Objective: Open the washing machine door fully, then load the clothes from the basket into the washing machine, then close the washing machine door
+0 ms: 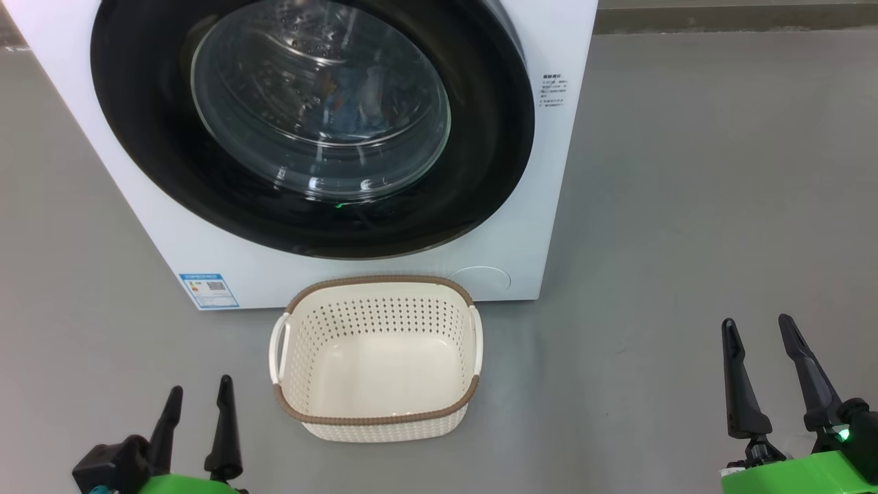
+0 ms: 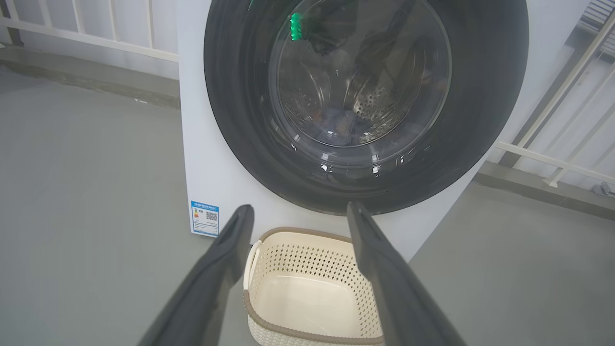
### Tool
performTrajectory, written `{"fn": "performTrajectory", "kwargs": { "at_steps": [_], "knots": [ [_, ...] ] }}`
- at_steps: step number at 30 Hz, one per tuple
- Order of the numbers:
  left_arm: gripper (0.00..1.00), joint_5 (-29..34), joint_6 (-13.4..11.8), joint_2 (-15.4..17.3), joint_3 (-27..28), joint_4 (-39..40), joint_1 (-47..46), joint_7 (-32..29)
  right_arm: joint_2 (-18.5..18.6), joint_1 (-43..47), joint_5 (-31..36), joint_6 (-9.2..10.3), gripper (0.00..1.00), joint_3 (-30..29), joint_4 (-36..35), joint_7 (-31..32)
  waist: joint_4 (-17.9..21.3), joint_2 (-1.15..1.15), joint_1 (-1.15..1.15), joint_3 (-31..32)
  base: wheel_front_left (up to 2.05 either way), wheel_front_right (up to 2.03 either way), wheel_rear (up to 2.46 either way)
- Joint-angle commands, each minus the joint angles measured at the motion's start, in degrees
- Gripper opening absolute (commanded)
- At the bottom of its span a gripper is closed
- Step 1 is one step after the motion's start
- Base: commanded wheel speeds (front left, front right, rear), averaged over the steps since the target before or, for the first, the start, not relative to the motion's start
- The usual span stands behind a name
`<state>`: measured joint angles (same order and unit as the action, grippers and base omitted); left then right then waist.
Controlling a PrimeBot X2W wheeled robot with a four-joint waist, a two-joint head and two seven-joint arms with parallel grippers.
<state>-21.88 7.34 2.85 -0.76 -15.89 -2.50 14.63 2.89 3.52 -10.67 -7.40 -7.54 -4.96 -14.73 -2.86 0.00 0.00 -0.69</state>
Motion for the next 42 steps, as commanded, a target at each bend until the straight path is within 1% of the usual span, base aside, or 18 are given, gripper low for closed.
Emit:
{"fn": "performTrajectory", "kwargs": {
  "at_steps": [1,20,21,25,27,31,32,35,42],
  "knots": [
    [1.00,0.9,0.1,1.2,2.0,1.0,-1.0,0.4,0.3,-1.0,0.0,-0.09,1.00,1.4,-1.3,-0.3,-0.1,0.00,0.00,0.2,0.00,0.00,0.00],
    [1.00,2.0,0.1,1.1,1.7,0.1,-0.8,0.4,1.0,-1.5,0.0,-0.09,1.00,2.5,-0.6,-0.3,-2.0,0.00,0.00,1.0,0.00,0.00,0.00],
    [0.00,1.1,0.0,0.0,-0.1,-1.1,0.2,0.0,0.1,0.0,0.0,0.00,0.00,1.0,0.9,0.0,-1.9,0.00,0.00,1.0,0.00,0.00,0.00],
    [0.00,0.7,0.0,-0.9,-0.5,-3.4,1.2,-0.1,-0.3,0.3,-0.3,0.00,0.00,1.1,3.8,0.1,-1.9,0.00,0.00,1.0,0.00,0.00,0.00],
    [0.00,-0.4,0.0,-0.9,-0.3,-3.4,1.1,-0.5,-0.3,0.2,-1.6,0.00,0.00,1.2,4.0,0.4,-1.8,0.00,0.01,1.0,0.00,0.00,0.00],
    [0.00,-2.7,0.0,-0.9,0.0,-3.1,1.0,-1.2,-0.2,-0.1,-4.3,0.00,0.00,1.2,4.5,1.1,-1.6,0.00,0.13,1.1,0.00,0.00,0.00],
    [0.00,-3.3,0.0,-0.8,0.0,-3.1,1.0,-1.4,-0.2,-0.2,-5.0,-0.01,0.00,1.2,4.6,1.2,-1.6,0.00,0.12,1.1,0.00,0.00,0.00],
    [0.00,-5.0,0.0,-0.8,0.2,-3.0,0.9,-1.9,-0.2,-0.4,-6.9,-0.01,0.00,1.3,5.0,1.7,-1.5,0.00,0.02,1.0,0.00,0.00,0.00],
    [0.00,-9.0,0.0,-0.8,0.6,-2.7,0.6,-3.0,-0.1,-1.1,-11.6,-0.01,0.00,1.3,5.9,2.8,-1.2,0.00,0.00,0.9,0.00,0.00,0.00]
  ]
}}
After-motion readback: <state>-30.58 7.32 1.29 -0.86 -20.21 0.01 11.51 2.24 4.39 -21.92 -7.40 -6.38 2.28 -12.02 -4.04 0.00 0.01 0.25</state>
